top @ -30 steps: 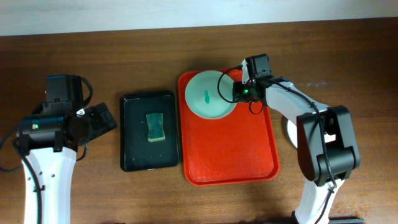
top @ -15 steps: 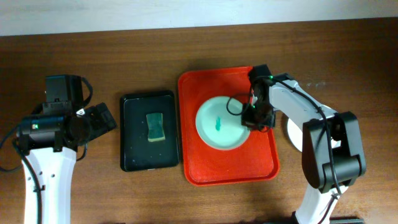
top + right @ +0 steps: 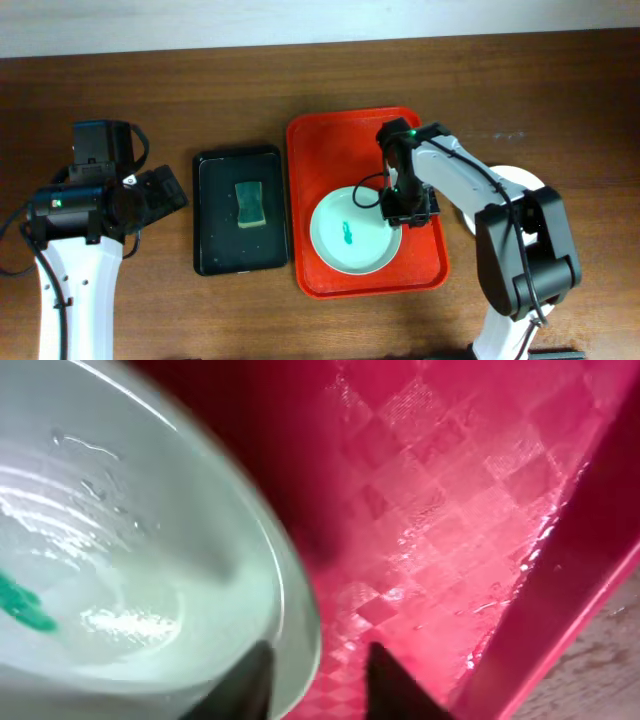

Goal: Clean dirty plates on tray and stack at the side
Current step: 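Move the right gripper to the light green plate and drag it down the tray, then grasp the sponge in the black tray with the left gripper and wet it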

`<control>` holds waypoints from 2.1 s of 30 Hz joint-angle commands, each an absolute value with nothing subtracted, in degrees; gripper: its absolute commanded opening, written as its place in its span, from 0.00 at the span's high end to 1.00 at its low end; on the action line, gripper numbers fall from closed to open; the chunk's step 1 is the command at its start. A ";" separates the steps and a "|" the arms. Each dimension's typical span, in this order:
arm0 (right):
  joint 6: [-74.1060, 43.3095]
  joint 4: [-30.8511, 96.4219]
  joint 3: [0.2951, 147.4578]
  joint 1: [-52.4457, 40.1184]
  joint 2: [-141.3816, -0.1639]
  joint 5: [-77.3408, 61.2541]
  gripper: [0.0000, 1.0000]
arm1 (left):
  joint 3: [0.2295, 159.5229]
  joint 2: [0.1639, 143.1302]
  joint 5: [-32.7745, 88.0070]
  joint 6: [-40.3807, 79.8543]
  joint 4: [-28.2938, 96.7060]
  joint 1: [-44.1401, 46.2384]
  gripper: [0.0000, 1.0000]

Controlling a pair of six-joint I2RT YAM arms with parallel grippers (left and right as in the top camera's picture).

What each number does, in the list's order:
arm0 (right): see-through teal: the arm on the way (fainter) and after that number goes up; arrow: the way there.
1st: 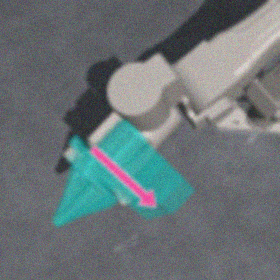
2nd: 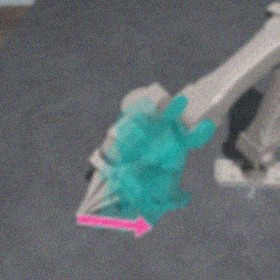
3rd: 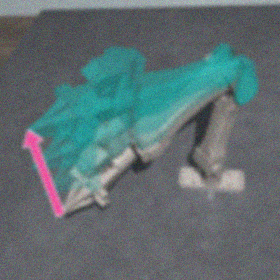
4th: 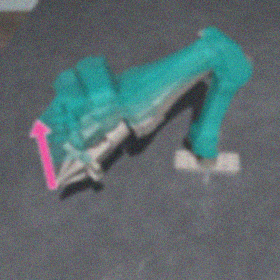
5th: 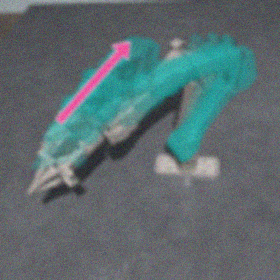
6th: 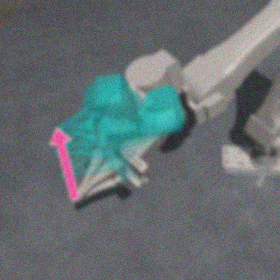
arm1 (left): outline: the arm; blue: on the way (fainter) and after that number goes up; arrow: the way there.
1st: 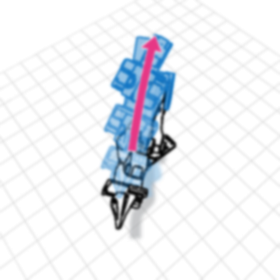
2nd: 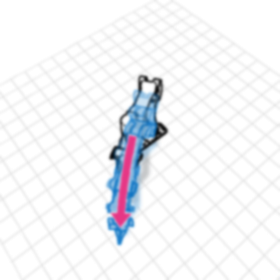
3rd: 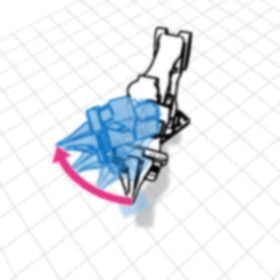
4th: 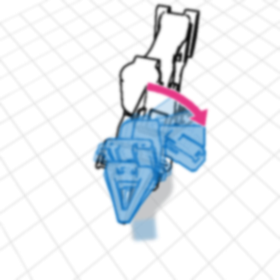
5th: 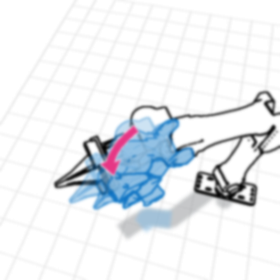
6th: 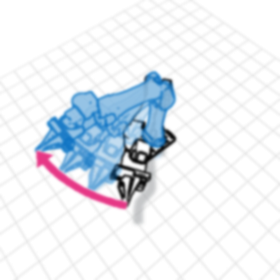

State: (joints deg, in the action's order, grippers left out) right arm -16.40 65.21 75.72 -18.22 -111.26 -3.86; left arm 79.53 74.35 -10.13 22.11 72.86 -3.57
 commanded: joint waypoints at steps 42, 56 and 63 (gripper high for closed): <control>-19.97 70.52 75.90 -16.53 -70.54 -5.32 0.61 | 71.83 103.55 -5.45 17.04 55.20 15.88 0.59; -19.97 70.52 75.88 -16.53 -70.57 -5.30 0.62 | 67.31 112.07 -11.62 17.23 41.12 15.88 0.83; -19.97 70.54 75.88 -16.53 -70.54 -5.30 0.61 | 71.18 111.11 -11.07 17.21 45.74 15.86 1.00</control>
